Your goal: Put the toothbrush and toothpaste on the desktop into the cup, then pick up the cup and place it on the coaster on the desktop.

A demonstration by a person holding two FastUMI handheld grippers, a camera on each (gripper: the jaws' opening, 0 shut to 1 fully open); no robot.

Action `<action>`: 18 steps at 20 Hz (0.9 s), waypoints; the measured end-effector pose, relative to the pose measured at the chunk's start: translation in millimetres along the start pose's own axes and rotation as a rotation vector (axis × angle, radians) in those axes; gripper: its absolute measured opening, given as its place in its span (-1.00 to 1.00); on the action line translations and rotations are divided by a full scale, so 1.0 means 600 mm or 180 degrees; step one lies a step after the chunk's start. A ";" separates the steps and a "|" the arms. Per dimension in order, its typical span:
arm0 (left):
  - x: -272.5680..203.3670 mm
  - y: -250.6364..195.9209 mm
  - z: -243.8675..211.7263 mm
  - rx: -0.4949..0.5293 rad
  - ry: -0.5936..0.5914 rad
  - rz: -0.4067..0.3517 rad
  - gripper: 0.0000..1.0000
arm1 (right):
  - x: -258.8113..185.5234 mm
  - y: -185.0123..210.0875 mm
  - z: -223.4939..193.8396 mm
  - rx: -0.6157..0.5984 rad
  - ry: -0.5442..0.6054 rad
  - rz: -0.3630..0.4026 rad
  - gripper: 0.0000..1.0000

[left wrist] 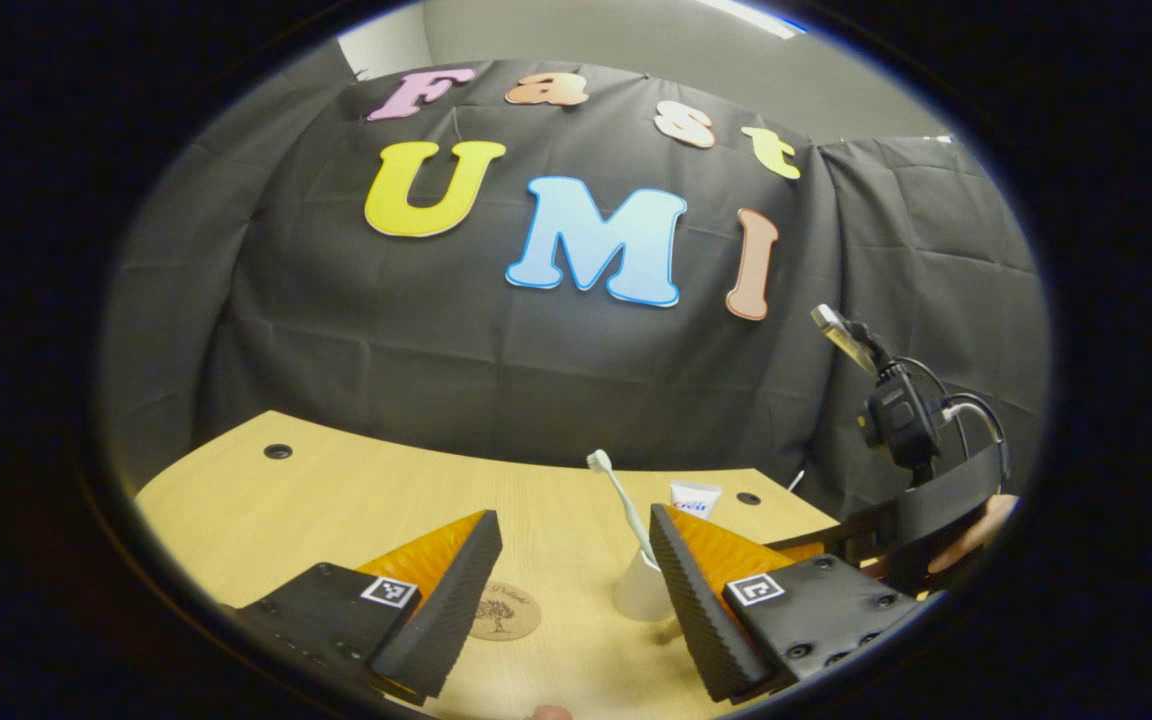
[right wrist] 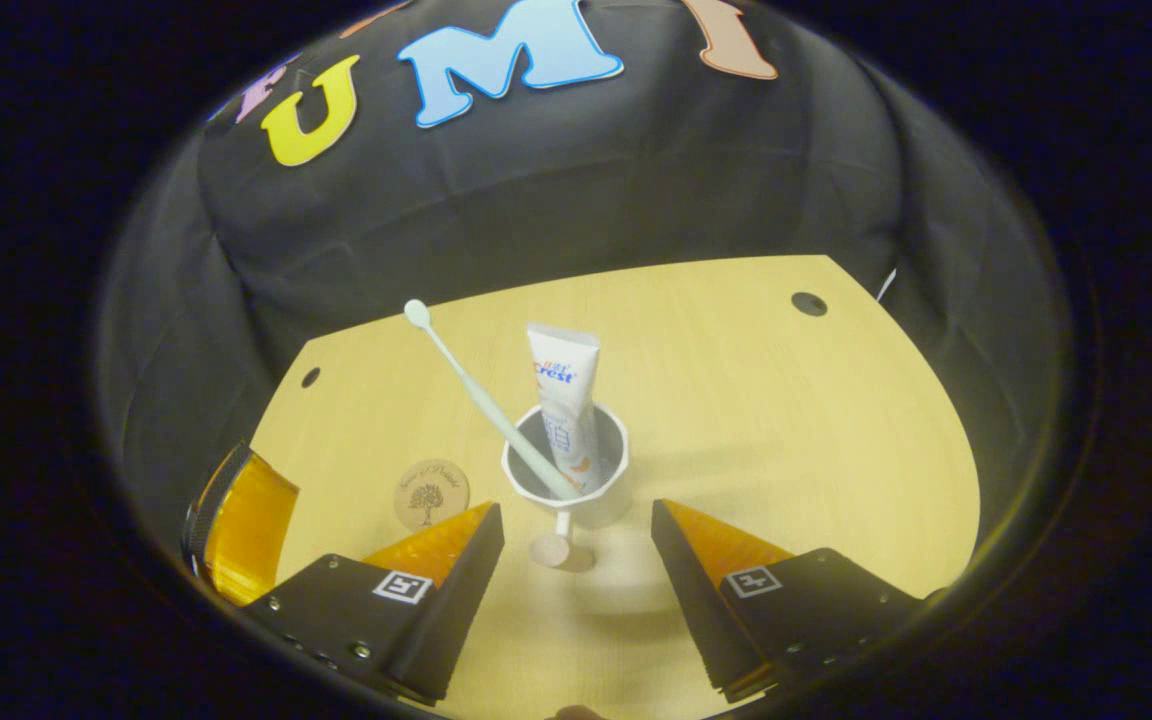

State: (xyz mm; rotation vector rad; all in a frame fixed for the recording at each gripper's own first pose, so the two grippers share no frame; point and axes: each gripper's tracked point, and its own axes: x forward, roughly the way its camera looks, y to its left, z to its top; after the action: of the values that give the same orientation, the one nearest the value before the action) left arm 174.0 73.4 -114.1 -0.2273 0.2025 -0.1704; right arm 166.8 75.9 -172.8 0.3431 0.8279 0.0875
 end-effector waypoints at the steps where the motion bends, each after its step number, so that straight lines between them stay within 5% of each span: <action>1: -0.003 0.006 0.000 0.0008 0.0004 -0.0013 0.97 | 0.007 0.005 -0.003 0.0003 0.0040 -0.0023 0.81; 9: -0.022 0.047 -0.013 0.0077 0.0083 -0.0203 0.92 | 0.067 0.010 -0.049 -0.0107 0.0580 -0.0436 0.81; 17: -0.018 0.061 -0.026 0.0001 0.0157 -0.0182 0.97 | 0.093 -0.004 -0.069 -0.0204 0.0896 -0.0606 0.82; 18: -0.017 0.064 -0.030 -0.0009 0.0179 -0.0180 0.92 | 0.098 -0.005 -0.069 -0.0190 0.0906 -0.0613 0.59</action>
State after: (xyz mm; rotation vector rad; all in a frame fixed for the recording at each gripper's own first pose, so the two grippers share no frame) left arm 165.7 108.7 -138.7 -0.2312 0.2522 -0.2327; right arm 175.8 96.2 -241.5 0.1952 1.1337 -0.0195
